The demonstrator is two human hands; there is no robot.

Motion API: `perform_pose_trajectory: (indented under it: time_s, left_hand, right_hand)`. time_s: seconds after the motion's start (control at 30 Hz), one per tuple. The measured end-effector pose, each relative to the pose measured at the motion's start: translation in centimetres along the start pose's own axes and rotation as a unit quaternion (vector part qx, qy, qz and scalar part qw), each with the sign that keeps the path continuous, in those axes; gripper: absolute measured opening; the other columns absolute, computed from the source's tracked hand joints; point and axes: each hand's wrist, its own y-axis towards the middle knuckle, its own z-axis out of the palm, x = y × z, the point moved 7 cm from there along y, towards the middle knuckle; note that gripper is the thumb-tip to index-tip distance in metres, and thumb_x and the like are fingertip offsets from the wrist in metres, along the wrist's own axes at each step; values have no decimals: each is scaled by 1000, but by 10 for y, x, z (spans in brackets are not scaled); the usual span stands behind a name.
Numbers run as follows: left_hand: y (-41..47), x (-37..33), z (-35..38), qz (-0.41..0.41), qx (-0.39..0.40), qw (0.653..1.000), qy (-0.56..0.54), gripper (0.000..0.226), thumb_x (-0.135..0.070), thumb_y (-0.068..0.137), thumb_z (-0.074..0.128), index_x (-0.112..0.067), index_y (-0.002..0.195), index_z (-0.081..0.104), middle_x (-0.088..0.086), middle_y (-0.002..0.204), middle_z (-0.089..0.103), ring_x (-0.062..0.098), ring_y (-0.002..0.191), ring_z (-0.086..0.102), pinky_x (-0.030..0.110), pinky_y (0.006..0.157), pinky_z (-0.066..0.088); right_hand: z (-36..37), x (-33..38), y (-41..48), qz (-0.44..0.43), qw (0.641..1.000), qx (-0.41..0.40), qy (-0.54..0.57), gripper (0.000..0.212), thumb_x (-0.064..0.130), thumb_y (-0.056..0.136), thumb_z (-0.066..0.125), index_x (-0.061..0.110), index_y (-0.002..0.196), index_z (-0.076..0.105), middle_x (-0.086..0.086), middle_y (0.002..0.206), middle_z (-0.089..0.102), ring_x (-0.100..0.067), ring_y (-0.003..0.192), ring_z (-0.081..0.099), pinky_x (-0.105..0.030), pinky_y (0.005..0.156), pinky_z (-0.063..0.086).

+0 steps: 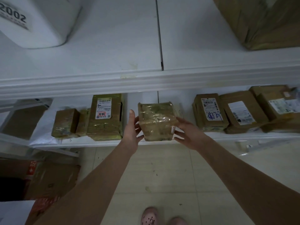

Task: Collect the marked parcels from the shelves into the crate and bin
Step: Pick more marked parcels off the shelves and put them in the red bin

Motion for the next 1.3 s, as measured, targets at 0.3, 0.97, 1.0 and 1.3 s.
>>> perform_pose_trajectory:
  time_s: [0.3,0.97,1.0,1.3]
  left_hand:
    - [-3,9,-4,-25,74,996,37,29,-37,87,58,-30,113,65,-13,128,57,22,130,44,55,110,30]
    - [-31,71,9,-188,86,976,67,76,-51,63,75,-14,126,52,11,128,56,32,115,55,54,89,50]
    - [-31,71,13,-185,77,978,50,67,-46,68,75,-14,122,54,11,124,58,31,112,56,53,90,50]
    - [-8,10,-28,-63,69,958,271,77,-13,77,76,-25,142,36,-2,104,60,19,94,61,45,90,51]
  right_hand:
    - [-4,-5,-10,17,999,19,32,28,33,90,63,22,115,67,-11,113,68,-34,101,66,-43,85,55]
    - [24,-40,-12,3,990,-30,138,90,-4,82,65,28,150,17,-17,124,55,-39,111,56,-44,81,52]
    - [29,-42,-14,1,991,-26,135,88,-4,82,65,24,150,16,-16,120,56,-37,112,55,-44,85,50]
    - [4,15,-19,-182,839,-154,-488,95,35,73,80,25,150,24,-4,153,24,-26,140,29,-52,112,33]
